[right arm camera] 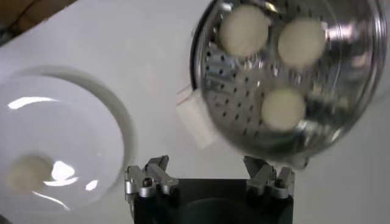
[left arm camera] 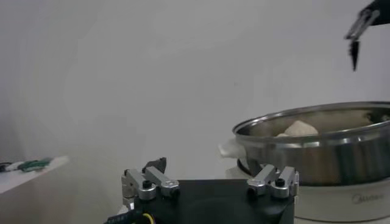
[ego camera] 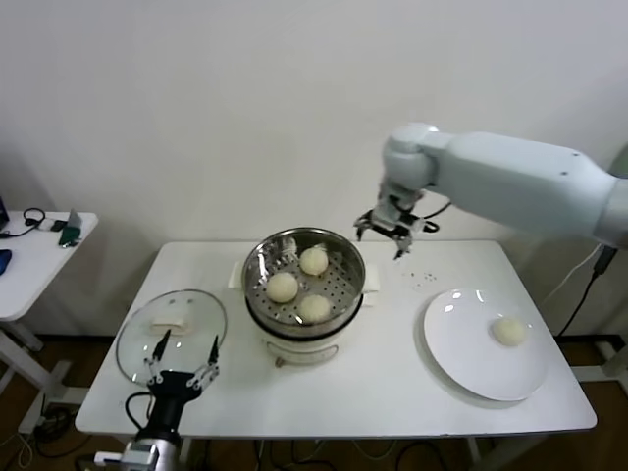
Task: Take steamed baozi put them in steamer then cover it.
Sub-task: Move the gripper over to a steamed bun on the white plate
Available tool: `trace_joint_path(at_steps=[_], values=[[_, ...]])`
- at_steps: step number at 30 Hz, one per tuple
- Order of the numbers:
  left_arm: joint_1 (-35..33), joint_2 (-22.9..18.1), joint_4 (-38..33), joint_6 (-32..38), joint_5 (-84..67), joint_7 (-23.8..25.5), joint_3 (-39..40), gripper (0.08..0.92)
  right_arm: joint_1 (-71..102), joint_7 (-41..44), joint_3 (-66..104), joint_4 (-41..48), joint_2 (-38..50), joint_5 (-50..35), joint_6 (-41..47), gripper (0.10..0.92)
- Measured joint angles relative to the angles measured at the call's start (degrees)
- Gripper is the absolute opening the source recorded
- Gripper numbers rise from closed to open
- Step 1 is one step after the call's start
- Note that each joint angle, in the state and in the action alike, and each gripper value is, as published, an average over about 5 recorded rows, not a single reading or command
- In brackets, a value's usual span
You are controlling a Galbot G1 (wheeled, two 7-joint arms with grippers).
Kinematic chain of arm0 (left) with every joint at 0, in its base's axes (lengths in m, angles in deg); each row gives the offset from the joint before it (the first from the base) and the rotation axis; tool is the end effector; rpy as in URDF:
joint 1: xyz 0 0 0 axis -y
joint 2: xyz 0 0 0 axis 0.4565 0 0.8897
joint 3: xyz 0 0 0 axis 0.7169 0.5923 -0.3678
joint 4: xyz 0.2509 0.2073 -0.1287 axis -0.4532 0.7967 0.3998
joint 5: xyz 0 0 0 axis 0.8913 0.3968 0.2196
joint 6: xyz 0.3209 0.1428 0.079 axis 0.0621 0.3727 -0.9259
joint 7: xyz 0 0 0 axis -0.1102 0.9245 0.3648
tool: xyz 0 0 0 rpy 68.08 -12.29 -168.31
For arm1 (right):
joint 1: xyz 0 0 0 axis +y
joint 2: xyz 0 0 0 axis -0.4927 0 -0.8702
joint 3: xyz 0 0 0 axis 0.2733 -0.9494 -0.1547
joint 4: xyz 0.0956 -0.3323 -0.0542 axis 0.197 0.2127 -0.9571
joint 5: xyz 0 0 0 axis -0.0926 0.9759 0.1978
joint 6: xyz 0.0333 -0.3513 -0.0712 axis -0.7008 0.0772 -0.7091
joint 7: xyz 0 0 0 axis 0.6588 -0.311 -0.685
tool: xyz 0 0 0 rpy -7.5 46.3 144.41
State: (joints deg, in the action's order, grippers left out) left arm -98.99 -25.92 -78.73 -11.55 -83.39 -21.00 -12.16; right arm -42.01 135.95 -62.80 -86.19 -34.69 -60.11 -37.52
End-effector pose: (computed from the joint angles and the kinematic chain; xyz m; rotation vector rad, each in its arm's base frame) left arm 0.1517 0.0543 -0.3386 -0.0427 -3.1167 -0.3093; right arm 0.5617 -0.0041 0.0014 1.5987 -0.8954 2.0085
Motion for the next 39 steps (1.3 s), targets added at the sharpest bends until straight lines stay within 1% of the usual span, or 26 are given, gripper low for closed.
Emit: trace_joint_path(at_steps=[4,8,13,19,28,39], values=[[0.2,0.2,-0.3,-0.3,0.3,0.0,0.1,0.823,1.3,-0.3,0.0,0.0,6.6,-2.0,4.4,0.823],[0.1,0.1,-0.8,-0.5,0.6,0.0,0.2,0.823,5.3,-0.4,2.2,0.6,12.5,-1.8,7.1,0.823],[-0.4,-0.3,-1.3,-0.6,1.1,0.0,0.2,0.823,12.6,-0.1,7.8,2.2,18.6,0.5,8.8,0.823],[-1.0,-0.5,-1.5,-0.7,1.6,0.0,0.0,0.823,24.5,0.0,18.4,4.9,23.4,5.7,8.8,0.823],[-1.5,-1.2,-1.3,-0.7,2.5,0.0,0.3,0.823,37.9,-1.1,31.7,10.2,25.4,12.1,7.3,0.823],[-1.9,-1.4,-0.9,-0.7,2.8,-0.2,0.0,0.823,44.2,-2.2,39.2,18.0,20.8,16.8,5.8,0.823]])
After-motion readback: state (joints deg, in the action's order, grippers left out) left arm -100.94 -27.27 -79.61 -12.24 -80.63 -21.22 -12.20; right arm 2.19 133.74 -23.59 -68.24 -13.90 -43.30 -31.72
